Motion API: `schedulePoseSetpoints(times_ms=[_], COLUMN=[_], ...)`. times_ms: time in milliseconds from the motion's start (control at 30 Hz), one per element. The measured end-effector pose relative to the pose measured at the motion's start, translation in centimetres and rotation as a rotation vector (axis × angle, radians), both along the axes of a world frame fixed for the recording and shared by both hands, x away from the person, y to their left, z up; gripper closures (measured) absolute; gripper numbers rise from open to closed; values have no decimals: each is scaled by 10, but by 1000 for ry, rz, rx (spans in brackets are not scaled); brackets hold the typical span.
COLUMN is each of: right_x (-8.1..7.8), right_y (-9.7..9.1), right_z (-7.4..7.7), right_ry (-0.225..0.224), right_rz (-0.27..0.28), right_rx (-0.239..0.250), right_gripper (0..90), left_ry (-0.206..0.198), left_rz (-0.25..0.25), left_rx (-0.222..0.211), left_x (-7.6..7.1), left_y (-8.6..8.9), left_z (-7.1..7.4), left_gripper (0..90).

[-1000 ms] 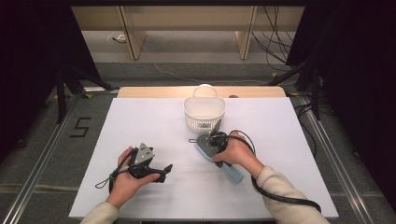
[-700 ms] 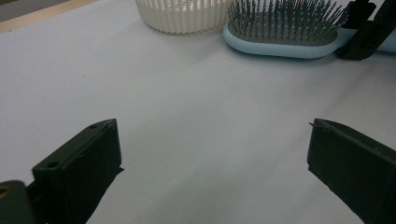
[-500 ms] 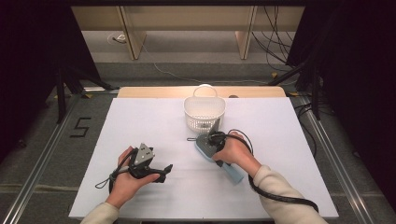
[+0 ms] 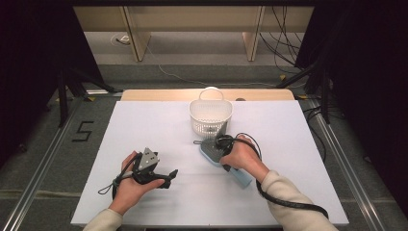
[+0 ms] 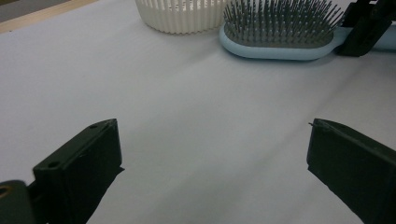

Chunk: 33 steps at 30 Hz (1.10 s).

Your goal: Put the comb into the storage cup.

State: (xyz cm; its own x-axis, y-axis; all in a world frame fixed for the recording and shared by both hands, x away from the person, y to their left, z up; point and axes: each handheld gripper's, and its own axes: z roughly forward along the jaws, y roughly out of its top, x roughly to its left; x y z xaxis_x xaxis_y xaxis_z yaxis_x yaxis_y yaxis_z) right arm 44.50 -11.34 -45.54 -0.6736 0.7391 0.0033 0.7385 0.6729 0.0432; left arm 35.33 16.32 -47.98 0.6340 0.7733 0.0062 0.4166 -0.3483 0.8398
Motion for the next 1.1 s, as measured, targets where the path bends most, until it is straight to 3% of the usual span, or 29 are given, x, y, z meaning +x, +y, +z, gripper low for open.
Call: schedulePoseSetpoints(times_ms=[600, 767, 1100], right_x=[0, -5, -24], right_y=[-11, -18, -32], right_z=[1, 9, 20], right_ry=[-6, -38, -147], right_rz=[2, 1, 6], right_rx=[67, 121, 265], right_gripper=[709, 709, 709], left_ry=[0, 2, 3], left_rz=[5, 6, 9], left_rx=[-2, 0, 0], left_x=[0, 0, 0], left_y=[1, 0, 1], left_z=[0, -1, -1], left_gripper=[27, 27, 27])
